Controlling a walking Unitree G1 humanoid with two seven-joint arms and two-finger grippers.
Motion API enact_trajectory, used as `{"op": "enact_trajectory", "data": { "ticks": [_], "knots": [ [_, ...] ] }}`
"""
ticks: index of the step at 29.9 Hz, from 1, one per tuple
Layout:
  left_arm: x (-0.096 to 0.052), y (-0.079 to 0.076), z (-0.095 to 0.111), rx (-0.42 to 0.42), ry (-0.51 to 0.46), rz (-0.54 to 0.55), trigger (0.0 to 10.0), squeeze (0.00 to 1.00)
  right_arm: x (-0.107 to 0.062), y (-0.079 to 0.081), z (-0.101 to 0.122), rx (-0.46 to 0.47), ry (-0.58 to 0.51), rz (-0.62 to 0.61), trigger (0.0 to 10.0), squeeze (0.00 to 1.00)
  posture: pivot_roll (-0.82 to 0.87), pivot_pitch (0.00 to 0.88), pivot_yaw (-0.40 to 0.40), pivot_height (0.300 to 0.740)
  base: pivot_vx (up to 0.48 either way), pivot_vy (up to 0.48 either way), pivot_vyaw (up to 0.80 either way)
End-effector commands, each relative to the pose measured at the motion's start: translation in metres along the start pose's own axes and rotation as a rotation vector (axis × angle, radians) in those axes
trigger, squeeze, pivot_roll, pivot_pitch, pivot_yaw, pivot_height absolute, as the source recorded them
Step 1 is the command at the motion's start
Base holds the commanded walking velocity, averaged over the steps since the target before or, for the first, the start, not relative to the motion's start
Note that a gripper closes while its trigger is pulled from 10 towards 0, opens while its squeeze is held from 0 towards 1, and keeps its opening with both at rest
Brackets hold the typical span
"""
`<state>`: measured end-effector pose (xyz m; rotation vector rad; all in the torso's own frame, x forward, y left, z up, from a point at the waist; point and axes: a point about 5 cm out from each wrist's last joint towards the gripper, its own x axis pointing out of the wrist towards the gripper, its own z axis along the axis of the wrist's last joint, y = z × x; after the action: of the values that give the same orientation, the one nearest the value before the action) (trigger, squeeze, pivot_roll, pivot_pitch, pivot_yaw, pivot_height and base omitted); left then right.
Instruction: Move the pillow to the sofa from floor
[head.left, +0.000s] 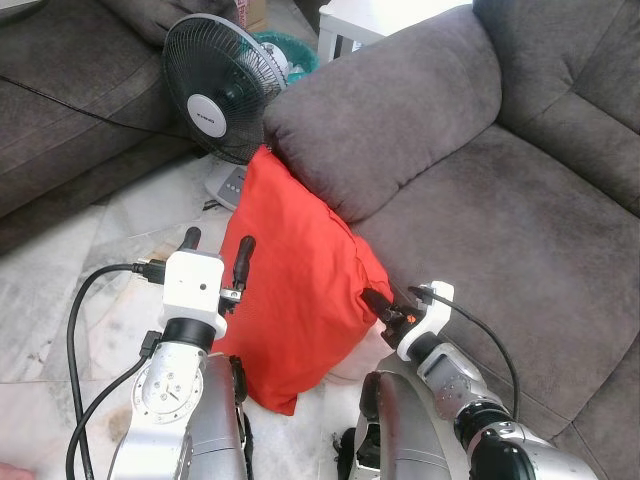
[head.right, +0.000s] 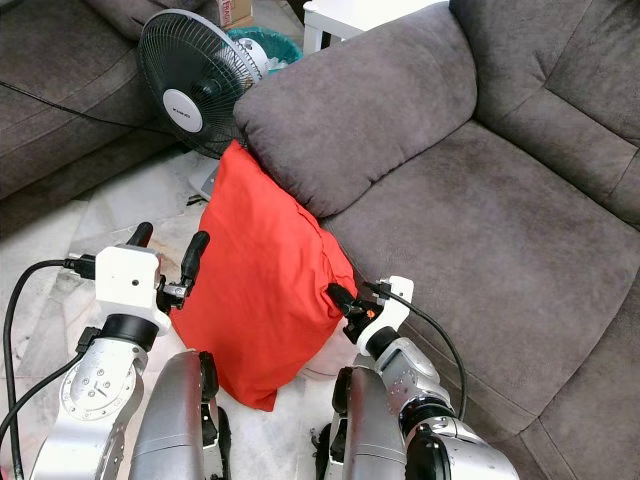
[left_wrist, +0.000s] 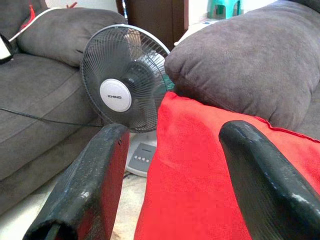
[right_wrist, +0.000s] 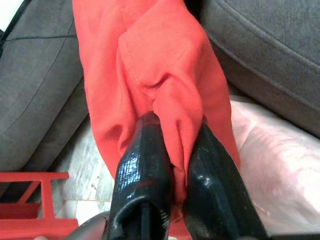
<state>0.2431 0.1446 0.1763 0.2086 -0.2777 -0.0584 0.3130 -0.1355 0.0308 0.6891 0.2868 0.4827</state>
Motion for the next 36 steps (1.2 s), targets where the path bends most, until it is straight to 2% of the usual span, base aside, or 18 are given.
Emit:
{"op": "enact_trajectory", "data": {
  "ticks": [1,4,5,10,13,22,29,31,32,36],
  "knots": [
    [-0.004,0.001,-0.009,0.007,0.035,0.016,10.0,0.00,-0.004,-0.003,-0.003,-0.018,0.005,-0.005,0.0,0.00,0.25,0.224,-0.161,0.584,0.000,0.000,0.00],
    [-0.012,0.012,-0.021,0.036,0.079,0.073,10.0,0.00,-0.003,-0.001,-0.001,-0.046,0.000,-0.001,0.0,0.00,0.24,0.223,-0.160,0.584,0.000,0.000,0.00],
    [-0.020,0.021,-0.032,0.063,0.123,0.118,10.0,0.00,-0.004,-0.002,0.000,-0.065,-0.002,-0.008,0.0,0.00,0.24,0.223,-0.160,0.584,0.000,0.000,0.00],
    [-0.037,0.034,-0.051,0.087,0.213,0.187,10.0,0.00,-0.005,-0.005,0.003,-0.096,-0.013,-0.039,0.0,0.00,0.24,0.222,-0.157,0.584,0.000,0.000,0.00],
    [-0.040,0.034,-0.052,0.094,0.218,0.184,10.0,0.00,-0.007,-0.007,0.005,-0.096,-0.026,-0.049,0.0,0.00,0.24,0.222,-0.157,0.584,0.000,0.000,0.00],
    [-0.049,0.016,-0.063,0.103,0.239,0.128,10.0,0.00,-0.004,-0.006,0.015,-0.120,-0.073,-0.055,0.0,0.00,0.24,0.217,-0.157,0.584,0.000,0.000,0.00],
    [-0.043,0.017,-0.061,0.101,0.217,0.132,10.0,0.00,-0.004,-0.005,0.027,-0.142,-0.126,-0.050,0.0,0.00,0.23,0.207,-0.156,0.584,0.000,0.000,0.00],
    [-0.040,0.017,-0.060,0.100,0.206,0.130,10.0,0.00,-0.004,-0.005,0.031,-0.178,-0.138,-0.054,0.0,0.00,0.23,0.201,-0.154,0.584,0.000,0.000,0.00],
    [-0.039,0.016,-0.060,0.099,0.200,0.129,10.0,0.00,-0.005,-0.004,0.032,-0.204,-0.147,-0.058,10.0,0.00,0.23,0.200,-0.153,0.584,0.000,0.000,0.00],
    [-0.035,0.015,-0.059,0.095,0.189,0.125,10.0,0.00,-0.007,-0.004,0.039,-0.255,-0.179,-0.066,10.0,0.00,0.23,0.191,-0.149,0.584,0.000,0.000,0.00]
  ]
}}
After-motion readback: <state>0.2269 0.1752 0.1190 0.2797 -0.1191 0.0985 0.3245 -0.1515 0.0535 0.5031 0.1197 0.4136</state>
